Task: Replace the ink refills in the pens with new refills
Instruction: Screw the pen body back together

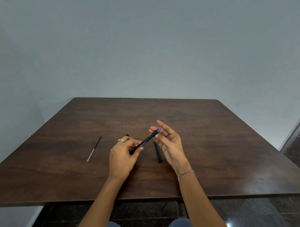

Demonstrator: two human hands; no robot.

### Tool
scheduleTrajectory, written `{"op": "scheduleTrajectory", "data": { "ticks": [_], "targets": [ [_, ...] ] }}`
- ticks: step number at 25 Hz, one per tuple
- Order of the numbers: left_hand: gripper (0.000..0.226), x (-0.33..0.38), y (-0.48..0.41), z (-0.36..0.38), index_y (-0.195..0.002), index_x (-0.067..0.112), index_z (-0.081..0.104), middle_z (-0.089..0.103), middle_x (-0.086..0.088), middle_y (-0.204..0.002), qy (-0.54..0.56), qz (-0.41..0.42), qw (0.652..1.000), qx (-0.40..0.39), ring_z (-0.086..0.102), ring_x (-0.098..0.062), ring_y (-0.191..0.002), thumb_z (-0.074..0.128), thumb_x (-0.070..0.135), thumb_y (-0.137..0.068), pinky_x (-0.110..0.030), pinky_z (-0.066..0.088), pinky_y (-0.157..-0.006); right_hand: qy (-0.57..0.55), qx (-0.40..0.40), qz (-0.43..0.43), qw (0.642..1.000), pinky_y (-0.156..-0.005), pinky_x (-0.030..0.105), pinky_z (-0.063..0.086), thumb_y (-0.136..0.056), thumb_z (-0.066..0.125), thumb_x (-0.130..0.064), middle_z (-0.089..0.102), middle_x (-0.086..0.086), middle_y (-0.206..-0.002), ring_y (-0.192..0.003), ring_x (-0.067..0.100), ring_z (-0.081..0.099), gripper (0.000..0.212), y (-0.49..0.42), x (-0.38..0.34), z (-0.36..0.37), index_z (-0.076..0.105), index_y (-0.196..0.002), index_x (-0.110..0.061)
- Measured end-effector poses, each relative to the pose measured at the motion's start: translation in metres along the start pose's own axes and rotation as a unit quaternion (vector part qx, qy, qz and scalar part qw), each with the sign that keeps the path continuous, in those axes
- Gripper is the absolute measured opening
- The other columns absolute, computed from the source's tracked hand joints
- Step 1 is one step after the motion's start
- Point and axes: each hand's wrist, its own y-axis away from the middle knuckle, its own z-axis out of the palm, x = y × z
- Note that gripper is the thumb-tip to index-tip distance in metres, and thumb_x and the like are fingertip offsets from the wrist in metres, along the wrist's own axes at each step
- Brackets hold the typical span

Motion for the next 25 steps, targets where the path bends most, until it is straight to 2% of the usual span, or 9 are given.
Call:
{"op": "scheduleTrajectory", "data": {
  "ticks": [4, 7, 9, 14, 17, 21, 23, 25],
  "targets": [
    [0.021, -0.0001, 0.0004, 0.0004, -0.089, 0.021, 0.074, 0.062, 0.014, -0.084, 0.005, 0.003, 1.000, 0.000, 0.062, -0.001, -0.074, 0.081, 0.015, -0.070, -0.023, 0.056, -0.071, 0.014, 0.030, 0.002, 0.999, -0.074, 0.023, 0.057, -0.070, 0.074, -0.007, 0.075, 0.007, -0.094, -0.095, 0.018, 0.071, 0.034, 0.0001, -0.0007, 0.0018, 0.072, -0.102, -0.020],
    [0.022, -0.0002, 0.0009, 0.0006, -0.089, 0.022, 0.073, 0.062, 0.015, -0.084, 0.007, 0.007, 1.000, -0.003, 0.062, -0.001, -0.075, 0.081, 0.015, -0.070, -0.023, 0.056, -0.071, 0.031, 0.049, 0.016, 0.998, -0.071, 0.020, 0.056, -0.067, 0.076, -0.012, 0.075, 0.001, -0.085, -0.087, 0.013, 0.071, 0.025, -0.0006, 0.0005, 0.0026, 0.076, -0.091, -0.020],
    [0.021, -0.0009, 0.0003, 0.0009, -0.088, 0.022, 0.074, 0.062, 0.015, -0.083, 0.011, 0.003, 1.000, 0.002, 0.062, -0.001, -0.074, 0.081, 0.015, -0.070, -0.024, 0.056, -0.070, 0.002, 0.039, 0.024, 0.999, -0.073, 0.021, 0.056, -0.074, 0.071, -0.012, 0.075, 0.003, -0.088, -0.091, 0.014, 0.070, 0.022, -0.0004, 0.0003, 0.0031, 0.075, -0.095, -0.017],
    [0.020, -0.0018, 0.0003, 0.0011, -0.087, 0.019, 0.074, 0.062, 0.014, -0.082, 0.012, 0.005, 1.000, 0.008, 0.063, -0.001, -0.073, 0.082, 0.015, -0.069, -0.026, 0.057, -0.070, -0.031, -0.011, 0.051, 0.998, -0.084, 0.026, 0.055, -0.089, 0.057, -0.014, 0.072, 0.010, -0.111, -0.110, 0.022, 0.066, 0.030, 0.0025, -0.0016, 0.0045, 0.064, -0.118, -0.009],
    [0.020, -0.0021, 0.0002, 0.0011, -0.087, 0.019, 0.074, 0.063, 0.014, -0.083, 0.011, 0.007, 1.000, 0.004, 0.063, -0.001, -0.074, 0.081, 0.015, -0.070, -0.027, 0.057, -0.070, -0.007, -0.001, 0.050, 0.999, -0.080, 0.025, 0.055, -0.089, 0.058, -0.014, 0.074, 0.010, -0.104, -0.104, 0.022, 0.069, 0.026, 0.0026, -0.0002, 0.0040, 0.066, -0.113, -0.009],
    [0.021, -0.0012, 0.0002, 0.0014, -0.089, 0.022, 0.073, 0.062, 0.016, -0.084, 0.018, 0.016, 1.000, -0.011, 0.062, -0.001, -0.076, 0.081, 0.017, -0.071, -0.027, 0.057, -0.071, 0.023, 0.039, 0.035, 0.998, -0.072, 0.023, 0.056, -0.079, 0.067, -0.017, 0.076, 0.007, -0.088, -0.090, 0.018, 0.072, 0.020, 0.0005, 0.0001, 0.0032, 0.069, -0.098, -0.011],
    [0.021, -0.0014, 0.0007, 0.0013, -0.090, 0.023, 0.073, 0.062, 0.017, -0.084, 0.018, 0.014, 1.000, -0.014, 0.062, -0.001, -0.076, 0.081, 0.017, -0.070, -0.026, 0.057, -0.070, 0.022, 0.043, 0.031, 0.998, -0.070, 0.022, 0.056, -0.077, 0.069, -0.016, 0.076, 0.007, -0.086, -0.090, 0.019, 0.072, 0.020, 0.0003, -0.0001, 0.0033, 0.069, -0.096, -0.012],
    [0.021, -0.0024, 0.0004, 0.0016, -0.089, 0.023, 0.073, 0.061, 0.017, -0.083, 0.018, 0.008, 1.000, -0.008, 0.062, -0.001, -0.075, 0.081, 0.017, -0.070, -0.025, 0.057, -0.069, 0.001, 0.032, 0.026, 0.999, -0.072, 0.022, 0.056, -0.077, 0.069, -0.013, 0.076, 0.007, -0.091, -0.093, 0.018, 0.071, 0.025, 0.0004, -0.0016, 0.0031, 0.069, -0.102, -0.013]
  ]
}}
